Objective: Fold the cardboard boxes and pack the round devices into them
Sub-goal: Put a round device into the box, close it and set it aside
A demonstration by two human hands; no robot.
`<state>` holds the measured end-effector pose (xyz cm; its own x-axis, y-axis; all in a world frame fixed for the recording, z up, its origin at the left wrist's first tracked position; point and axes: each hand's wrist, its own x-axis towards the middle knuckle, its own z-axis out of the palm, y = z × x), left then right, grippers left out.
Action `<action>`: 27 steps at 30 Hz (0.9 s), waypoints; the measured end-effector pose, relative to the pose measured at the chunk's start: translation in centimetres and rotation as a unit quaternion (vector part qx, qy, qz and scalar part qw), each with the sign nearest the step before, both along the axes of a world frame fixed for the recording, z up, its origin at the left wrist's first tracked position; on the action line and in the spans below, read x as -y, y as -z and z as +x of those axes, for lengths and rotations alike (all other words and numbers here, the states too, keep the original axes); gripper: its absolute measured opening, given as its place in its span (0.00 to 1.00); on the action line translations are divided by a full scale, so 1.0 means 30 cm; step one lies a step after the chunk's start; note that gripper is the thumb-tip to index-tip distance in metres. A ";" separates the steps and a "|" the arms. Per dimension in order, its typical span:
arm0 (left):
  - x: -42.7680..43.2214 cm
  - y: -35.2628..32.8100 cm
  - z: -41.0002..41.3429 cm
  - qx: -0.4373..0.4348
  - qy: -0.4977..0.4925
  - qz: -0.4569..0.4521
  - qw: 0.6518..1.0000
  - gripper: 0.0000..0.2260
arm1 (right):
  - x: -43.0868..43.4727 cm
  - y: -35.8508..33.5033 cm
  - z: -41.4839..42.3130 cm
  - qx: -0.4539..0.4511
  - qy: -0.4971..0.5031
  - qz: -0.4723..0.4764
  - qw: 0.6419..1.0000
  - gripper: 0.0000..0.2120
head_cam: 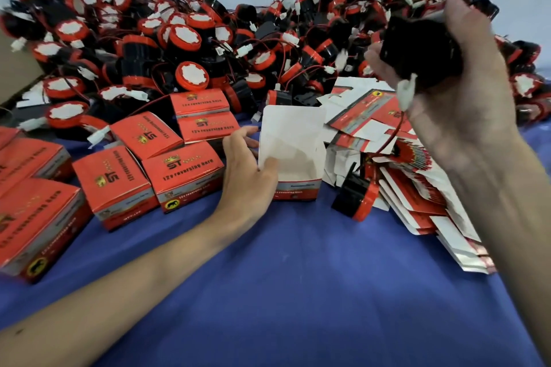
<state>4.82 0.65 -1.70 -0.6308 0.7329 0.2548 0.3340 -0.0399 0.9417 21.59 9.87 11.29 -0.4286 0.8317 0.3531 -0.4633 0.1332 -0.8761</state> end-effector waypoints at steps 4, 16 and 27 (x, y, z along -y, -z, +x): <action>0.000 -0.002 -0.001 0.002 -0.002 0.001 1.000 0.17 | 0.007 0.010 -0.013 0.078 0.137 0.174 0.972 0.21; -0.005 0.009 -0.009 0.011 0.004 0.000 1.000 0.16 | 0.101 0.087 -0.085 0.299 0.089 0.315 0.896 0.34; -0.001 0.015 -0.012 0.013 0.022 0.003 1.000 0.15 | 0.089 0.109 -0.092 0.430 0.106 0.443 0.779 0.48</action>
